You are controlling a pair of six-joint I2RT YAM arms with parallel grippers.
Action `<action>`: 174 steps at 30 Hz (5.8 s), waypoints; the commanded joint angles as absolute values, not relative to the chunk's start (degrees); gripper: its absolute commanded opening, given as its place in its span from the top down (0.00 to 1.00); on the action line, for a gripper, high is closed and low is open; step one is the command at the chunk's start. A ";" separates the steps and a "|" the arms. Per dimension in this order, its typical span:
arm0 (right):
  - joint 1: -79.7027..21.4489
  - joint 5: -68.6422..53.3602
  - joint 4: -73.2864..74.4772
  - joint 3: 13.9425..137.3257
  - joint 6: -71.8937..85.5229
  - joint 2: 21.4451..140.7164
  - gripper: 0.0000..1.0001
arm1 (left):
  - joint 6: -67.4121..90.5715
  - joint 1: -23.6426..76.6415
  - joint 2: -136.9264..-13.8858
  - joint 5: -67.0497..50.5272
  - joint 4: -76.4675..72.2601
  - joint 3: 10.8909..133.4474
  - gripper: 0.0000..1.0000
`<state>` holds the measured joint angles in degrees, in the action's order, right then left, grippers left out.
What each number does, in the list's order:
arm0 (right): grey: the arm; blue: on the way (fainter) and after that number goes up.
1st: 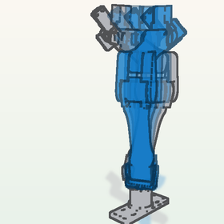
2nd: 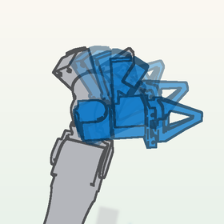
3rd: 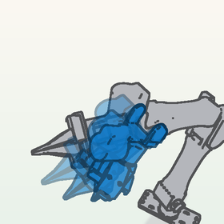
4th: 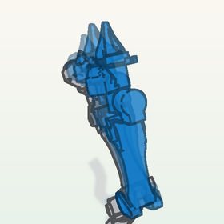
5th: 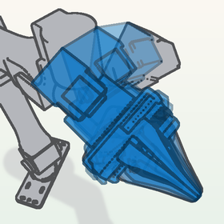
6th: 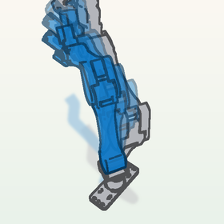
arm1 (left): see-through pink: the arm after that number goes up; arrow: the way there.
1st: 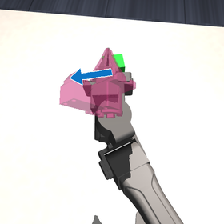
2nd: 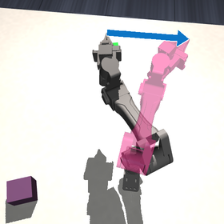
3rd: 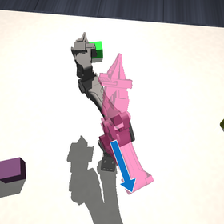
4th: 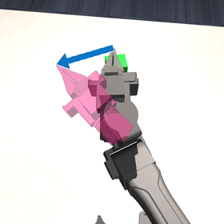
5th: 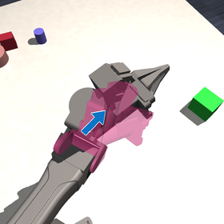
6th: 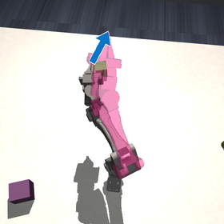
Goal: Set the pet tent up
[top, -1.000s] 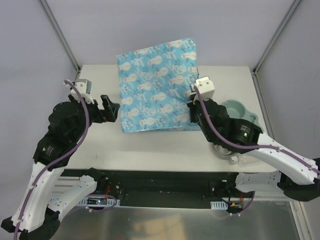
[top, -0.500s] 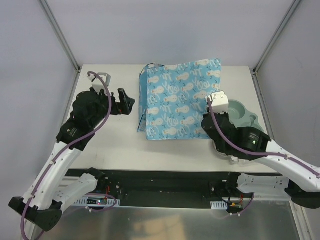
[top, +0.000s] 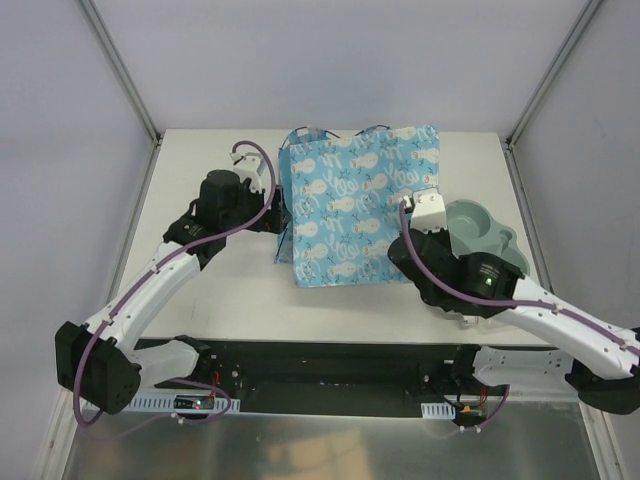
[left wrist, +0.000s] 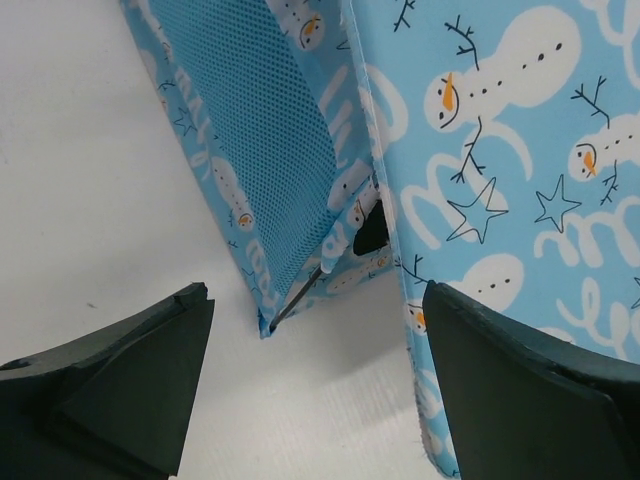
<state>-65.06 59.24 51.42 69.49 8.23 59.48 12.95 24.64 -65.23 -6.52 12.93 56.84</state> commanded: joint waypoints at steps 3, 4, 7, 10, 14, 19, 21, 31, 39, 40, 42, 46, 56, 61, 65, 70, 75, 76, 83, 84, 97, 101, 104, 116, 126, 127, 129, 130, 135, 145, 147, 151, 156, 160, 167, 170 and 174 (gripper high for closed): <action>-64.77 52.92 51.59 70.49 4.50 49.32 1.00 | 9.41 24.26 -66.97 -13.62 5.63 55.02 0.14; -64.69 52.04 51.94 70.75 3.53 47.83 1.00 | 9.14 24.26 -67.06 -13.54 5.54 54.67 0.14; -64.51 51.15 55.53 72.24 1.58 45.36 1.00 | 8.00 24.26 -67.23 -13.36 4.66 53.71 0.14; -64.60 50.45 59.84 72.95 0.97 44.65 1.00 | 7.56 24.26 -69.51 -14.41 2.38 53.61 0.15; -64.60 46.51 63.71 72.77 0.44 44.91 1.00 | 9.31 24.34 -74.61 -15.73 -1.48 55.28 0.23; -64.60 42.63 70.91 73.13 1.49 45.44 1.00 | 10.28 24.61 -80.23 -13.19 -4.48 58.18 0.37; -64.60 43.24 72.85 72.78 2.19 45.44 1.00 | 10.20 24.70 -81.82 -12.48 -4.57 59.32 0.49; -64.60 53.88 63.39 70.32 2.81 44.48 1.00 | 10.98 25.22 -81.13 -10.02 -3.69 58.89 1.00; -64.60 37.64 46.60 66.54 -3.59 51.31 1.00 | 8.44 26.10 -81.30 -11.42 -0.62 59.59 1.00; -64.51 37.44 44.93 65.84 -4.04 52.89 1.00 | 8.35 26.19 -81.39 -11.69 -0.35 59.59 1.00; -64.60 37.35 43.08 64.87 -5.62 56.15 1.00 | 8.09 26.10 -81.04 -12.48 -0.26 59.24 1.00; -63.64 35.09 38.07 63.55 -7.73 60.90 1.00 | 7.03 26.10 -79.81 -15.46 -0.18 57.75 1.00; -55.65 6.62 23.13 60.12 -14.77 62.23 1.00 | 0.97 26.10 -79.45 -27.59 1.13 56.34 1.00; -50.81 -7.28 19.25 60.38 -13.45 61.61 1.00 | 1.23 26.10 -80.42 -29.36 1.32 57.13 1.00; -49.48 -14.92 19.51 60.91 -12.13 61.08 1.00 | 0.97 26.10 -80.77 -29.00 1.49 58.09 1.00; -49.04 -21.97 22.32 61.96 -12.30 61.87 1.00 | 0.53 26.02 -81.56 -29.79 1.84 59.59 1.00; -48.34 -25.22 25.31 64.33 -14.41 65.82 1.00 | 0.53 26.02 -83.14 -31.11 3.34 61.52 1.00; -48.34 -26.09 24.70 65.38 -13.89 66.35 1.00 | 0.53 26.02 -83.58 -31.29 3.69 61.70 1.00; -48.34 -30.75 22.06 73.03 -13.71 71.18 1.00 | 0.53 26.02 -85.08 -32.69 4.48 62.93 1.00; -48.34 -31.72 22.41 74.17 -13.97 72.24 1.00 | 0.53 26.02 -85.17 -33.22 4.66 63.19 1.00; -39.21 -38.24 28.13 68.38 -16.78 81.46 1.00 | -1.76 24.52 -84.46 -46.22 5.71 63.63 1.00; -34.28 -34.48 22.17 67.07 -13.46 84.90 1.00 | -0.18 24.35 -86.13 -47.99 5.98 63.98 1.00; -33.31 -25.78 16.27 64.17 -10.21 84.81 1.00 | 2.19 24.35 -86.83 -48.16 5.98 64.25 1.00; -33.31 -11.61 -2.19 52.30 6.32 79.63 0.63 | 9.14 24.52 -90.08 -38.41 5.71 64.95 1.00; -35.07 12.64 -0.27 49.66 17.66 72.69 0.12 | 9.41 24.70 -90.35 -34.28 5.71 64.95 1.00; -34.98 13.44 -0.18 49.66 18.01 72.34 0.03 | 9.23 24.70 -90.26 -34.19 5.71 64.95 1.00; -34.98 14.85 -0.18 50.01 18.28 71.72 0.01 | 9.14 24.70 -90.09 -34.10 5.80 64.86 1.00; -34.98 15.03 -0.18 50.18 18.54 71.54 0.01 | 9.05 24.70 -90.17 -34.01 5.80 64.78 1.00; -34.89 12.83 1.41 50.10 20.56 69.61 0.01 | 8.70 24.70 -89.91 -33.84 5.80 64.51 1.00; -34.72 12.57 1.84 48.87 25.57 61.35 0.01 | 8.61 24.79 -89.47 -33.75 6.33 64.51 1.00; -33.93 12.74 4.82 50.27 25.84 64.23 0.01 | 8.61 24.70 -89.56 -33.75 6.33 64.34 1.00; -31.21 13.10 7.03 50.54 26.72 69.34 0.01 | 8.79 24.70 -89.39 -33.66 6.41 64.25 1.00; -29.53 7.57 6.25 50.63 24.53 71.72 0.30 | 8.79 24.78 -88.95 -33.84 6.59 64.07 1.00; -29.62 2.56 4.05 50.63 22.16 72.68 0.92 | 8.61 24.70 -88.95 -33.93 6.85 64.25 1.00; -32.86 -12.29 2.46 52.55 11.18 72.77 1.00 | 8.35 24.78 -88.68 -33.75 7.29 64.78 1.00; -33.22 -20.89 3.34 54.40 8.35 74.70 1.00 | 8.17 24.78 -88.59 -33.84 7.29 64.86 1.00; -33.40 -26.02 7.98 58.44 5.19 80.32 1.00 | 7.82 24.78 -87.98 -34.01 7.38 64.95 1.00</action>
<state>-32.58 -14.41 5.13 53.19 10.46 75.81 7.03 24.38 -90.30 -32.56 5.26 63.64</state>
